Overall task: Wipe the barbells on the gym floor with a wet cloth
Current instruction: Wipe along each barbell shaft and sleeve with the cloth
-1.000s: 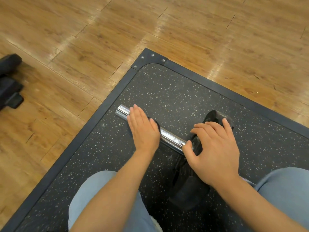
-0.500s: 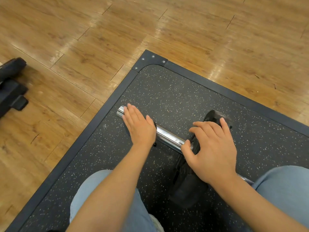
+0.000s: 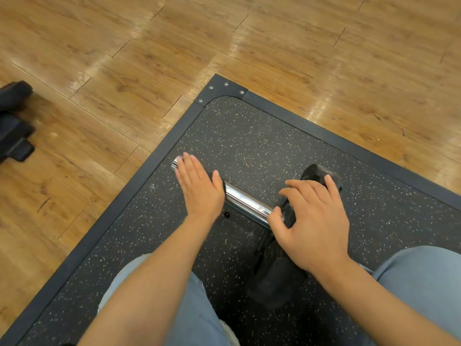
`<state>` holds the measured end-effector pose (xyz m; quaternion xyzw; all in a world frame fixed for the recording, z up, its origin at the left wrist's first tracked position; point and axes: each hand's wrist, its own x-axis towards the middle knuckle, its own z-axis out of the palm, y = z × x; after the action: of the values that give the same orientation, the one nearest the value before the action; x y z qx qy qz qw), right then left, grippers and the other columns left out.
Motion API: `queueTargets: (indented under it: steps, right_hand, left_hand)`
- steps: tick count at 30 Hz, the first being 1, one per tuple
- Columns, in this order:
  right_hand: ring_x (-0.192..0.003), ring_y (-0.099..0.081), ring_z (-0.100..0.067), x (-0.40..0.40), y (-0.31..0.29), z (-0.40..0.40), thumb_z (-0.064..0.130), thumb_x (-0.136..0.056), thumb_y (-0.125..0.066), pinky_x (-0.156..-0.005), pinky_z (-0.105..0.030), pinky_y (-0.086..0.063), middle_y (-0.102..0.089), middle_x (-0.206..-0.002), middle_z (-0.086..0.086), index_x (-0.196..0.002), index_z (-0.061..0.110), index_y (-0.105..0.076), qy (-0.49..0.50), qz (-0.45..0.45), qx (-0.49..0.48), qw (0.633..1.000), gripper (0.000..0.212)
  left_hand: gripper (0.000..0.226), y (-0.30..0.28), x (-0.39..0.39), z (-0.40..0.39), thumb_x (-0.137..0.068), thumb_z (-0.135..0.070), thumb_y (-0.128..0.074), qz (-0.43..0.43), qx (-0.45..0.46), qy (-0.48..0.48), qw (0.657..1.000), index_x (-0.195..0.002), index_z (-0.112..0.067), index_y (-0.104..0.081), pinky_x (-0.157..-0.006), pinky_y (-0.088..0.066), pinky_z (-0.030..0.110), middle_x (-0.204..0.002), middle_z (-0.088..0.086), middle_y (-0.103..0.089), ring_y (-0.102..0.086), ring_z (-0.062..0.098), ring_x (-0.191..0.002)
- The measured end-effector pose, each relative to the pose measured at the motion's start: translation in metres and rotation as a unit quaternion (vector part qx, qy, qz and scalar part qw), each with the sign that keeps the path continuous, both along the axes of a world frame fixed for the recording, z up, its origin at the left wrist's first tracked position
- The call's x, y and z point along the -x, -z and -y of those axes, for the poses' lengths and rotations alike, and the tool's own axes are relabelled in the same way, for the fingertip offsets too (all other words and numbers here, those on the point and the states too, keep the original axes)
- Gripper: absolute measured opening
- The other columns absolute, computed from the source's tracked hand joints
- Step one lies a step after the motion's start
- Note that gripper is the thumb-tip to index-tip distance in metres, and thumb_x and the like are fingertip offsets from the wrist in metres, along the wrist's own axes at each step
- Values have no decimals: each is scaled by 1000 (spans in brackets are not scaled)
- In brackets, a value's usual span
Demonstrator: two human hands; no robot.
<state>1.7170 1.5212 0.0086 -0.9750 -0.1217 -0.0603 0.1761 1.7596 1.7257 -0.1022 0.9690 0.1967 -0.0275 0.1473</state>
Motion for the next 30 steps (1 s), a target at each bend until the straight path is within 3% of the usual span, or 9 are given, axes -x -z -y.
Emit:
queueTargets:
  steps: [6,11,16,19,22,24,26,30]
  right_hand:
    - [-107,-63,-26,-1,-1,0,38,-85,-48,-118,-48,-26,-71,-109,-3,-95,11,-75,-1,-1,1,1000,40]
    - [-106,-64,-25,1,-1,-1,37,-85,-47,-117,-50,-28,-71,-108,-2,-95,11,-75,-2,1,2,1000,40]
    - [-106,-63,-25,1,-1,0,36,-85,-48,-118,-49,-27,-71,-108,-1,-95,11,-74,-4,2,4,1000,38]
    - [-106,-64,-25,1,-1,0,36,-85,-48,-118,-47,-25,-70,-110,-1,-96,11,-74,-3,-3,2,1000,38]
    - [-109,-63,-25,1,-2,0,37,-85,-47,-119,-47,-25,-70,-113,-3,-101,9,-73,5,-14,6,1000,41]
    - [-111,-62,-26,1,-2,1,37,-85,-46,-119,-47,-24,-69,-116,-5,-103,8,-72,6,-20,10,1000,44]
    - [-112,-62,-26,1,-2,1,38,-85,-45,-119,-47,-24,-69,-117,-5,-105,7,-72,5,-20,10,1000,45]
    - [-110,-62,-26,3,-2,-1,38,-84,-46,-118,-48,-25,-69,-115,-5,-105,8,-73,3,-11,14,1000,45]
  left_hand:
    - [73,-1,17,10,-100,-44,-16,-9,-34,141,989,-151,9,-19,-122,-2,47,-159,25,-19,-8,37,-149]
    - [70,-10,-31,-34,-102,-38,-27,-64,-89,11,994,-153,5,-6,-123,5,45,-163,20,-6,2,31,-151]
    - [70,-7,-23,-23,-102,-36,-29,-49,-51,-4,997,-152,8,-7,-122,8,47,-162,22,-5,7,34,-150]
    - [71,-6,4,6,-101,-40,-20,-28,-44,62,997,-152,9,-10,-121,10,46,-161,25,-8,4,36,-150]
    - [75,-5,17,18,-98,-45,-16,-21,-45,159,986,-148,10,-26,-121,6,45,-155,26,-28,-14,38,-148]
    - [76,-4,10,2,-98,-47,-11,-27,-73,214,974,-149,7,-28,-122,4,42,-155,24,-30,-18,35,-148]
    - [71,-5,-6,-21,-101,-44,-12,-34,-94,182,978,-152,4,-20,-123,5,41,-160,20,-22,-12,31,-150]
    - [66,-8,-28,-38,-102,-32,-30,-39,-73,13,997,-153,6,-11,-122,5,44,-161,21,-12,-1,33,-150]
